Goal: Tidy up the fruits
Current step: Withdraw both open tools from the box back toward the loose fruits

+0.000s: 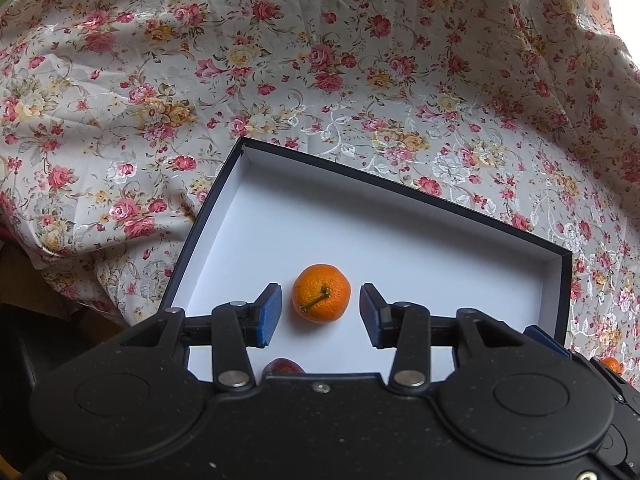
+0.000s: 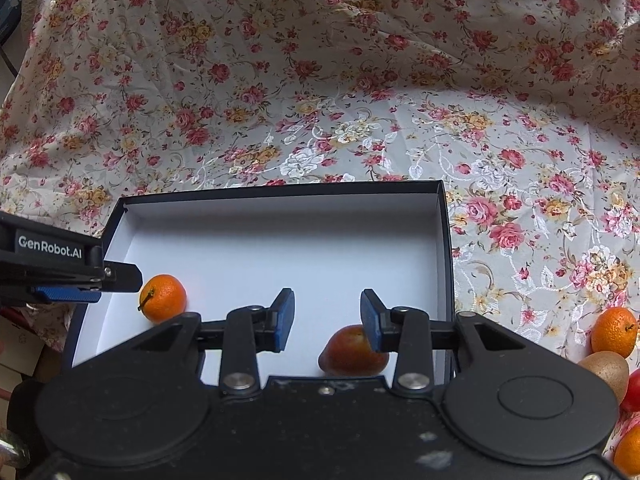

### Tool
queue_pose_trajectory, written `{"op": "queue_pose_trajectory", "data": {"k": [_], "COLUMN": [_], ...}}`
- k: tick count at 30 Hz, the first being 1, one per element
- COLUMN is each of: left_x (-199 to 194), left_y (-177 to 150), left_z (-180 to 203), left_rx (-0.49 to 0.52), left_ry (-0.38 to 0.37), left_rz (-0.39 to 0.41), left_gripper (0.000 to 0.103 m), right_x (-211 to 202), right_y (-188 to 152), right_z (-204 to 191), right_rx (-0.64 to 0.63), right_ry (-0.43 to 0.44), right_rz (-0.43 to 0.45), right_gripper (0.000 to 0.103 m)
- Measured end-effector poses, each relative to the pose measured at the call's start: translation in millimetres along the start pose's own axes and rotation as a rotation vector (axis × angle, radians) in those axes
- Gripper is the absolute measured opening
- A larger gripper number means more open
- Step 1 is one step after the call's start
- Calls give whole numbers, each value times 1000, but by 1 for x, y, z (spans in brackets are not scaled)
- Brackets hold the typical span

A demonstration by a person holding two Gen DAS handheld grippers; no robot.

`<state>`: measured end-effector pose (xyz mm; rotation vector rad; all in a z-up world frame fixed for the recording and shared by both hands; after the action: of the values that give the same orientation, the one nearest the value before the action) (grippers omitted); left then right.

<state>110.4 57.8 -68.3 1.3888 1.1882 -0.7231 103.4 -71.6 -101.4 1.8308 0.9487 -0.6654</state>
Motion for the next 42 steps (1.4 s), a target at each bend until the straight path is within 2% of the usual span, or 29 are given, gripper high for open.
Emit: {"op": "queue_pose_trajectory", "data": {"k": [8,14,20,24,28,32,36,42], "left_x": [-5,-13,-24,-32,-40,-48,-58,-72], "left_y": [0,-2,-8,-15,-27,-41,-51,-69], "left_z": [1,2,8,9,12,17,22,33], "left_rx": [16,36,78,50,49,71,81,161], "left_ry": [19,67,136,81,57,42,-14,4], "left_rz": [40,120,208,187,150,123,84,98], "left_gripper": [51,54,54,54,54,54,54,54], "right_x": [-10,-18,-29,-44,-59,-71,-83,-102], "right_y": [6,8,9,14,16,15,9,-4], "right_z": [14,27,29,29,35,48,64,88], "right_rx": [39,68,67,69,75,106,138,206], "right_ry": [-60,-105,-92,-69,-72,-92,-119,-136], "right_rz": [42,53,68,101,118,119,101,79], "right_gripper": [40,41,41,42,42,43,43,43]}}
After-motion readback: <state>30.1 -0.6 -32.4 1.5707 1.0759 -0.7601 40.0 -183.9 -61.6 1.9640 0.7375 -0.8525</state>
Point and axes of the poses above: each gripper's, at about its wrist camera, not at the fingertips, and x roughly the way its jaws point, z to its right, y to its top, the point moved 3 cm from there along x, roughly the way its jaws point, and after that the axes turned 15 degrees about y, right-handed, at the moved point
